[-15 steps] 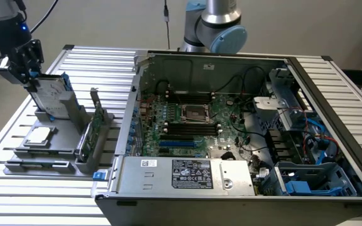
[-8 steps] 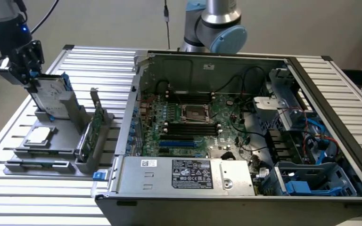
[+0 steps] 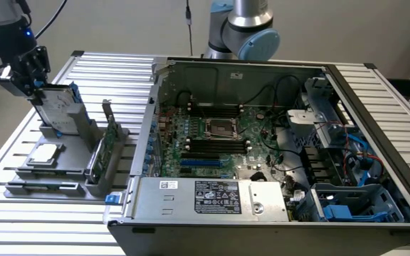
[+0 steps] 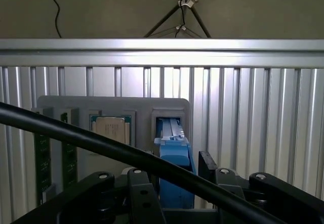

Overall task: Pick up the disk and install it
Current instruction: 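Pick up the disk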

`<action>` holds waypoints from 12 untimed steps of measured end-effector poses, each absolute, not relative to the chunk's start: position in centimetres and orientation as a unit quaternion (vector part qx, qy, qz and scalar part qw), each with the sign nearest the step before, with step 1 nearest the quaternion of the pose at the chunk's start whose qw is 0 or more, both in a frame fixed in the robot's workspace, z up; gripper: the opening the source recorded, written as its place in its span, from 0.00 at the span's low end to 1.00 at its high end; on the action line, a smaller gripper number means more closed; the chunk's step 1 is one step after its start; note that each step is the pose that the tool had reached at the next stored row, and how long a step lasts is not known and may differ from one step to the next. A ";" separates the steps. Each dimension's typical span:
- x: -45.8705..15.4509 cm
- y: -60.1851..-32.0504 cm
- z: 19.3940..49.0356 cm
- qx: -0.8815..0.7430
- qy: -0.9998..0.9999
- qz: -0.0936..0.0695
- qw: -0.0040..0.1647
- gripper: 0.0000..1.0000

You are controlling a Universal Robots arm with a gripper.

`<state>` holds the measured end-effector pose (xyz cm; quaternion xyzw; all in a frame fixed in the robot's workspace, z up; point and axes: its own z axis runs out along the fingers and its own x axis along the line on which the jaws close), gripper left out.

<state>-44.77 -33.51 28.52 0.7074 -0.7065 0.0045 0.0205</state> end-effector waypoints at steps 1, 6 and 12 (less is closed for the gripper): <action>-44.8 -33.5 28.5 0.708 -0.706 0.004 0.020 0.48; -44.8 -33.5 28.5 0.708 -0.706 0.005 0.021 0.46; -44.8 -33.5 28.5 0.708 -0.706 0.005 0.021 0.39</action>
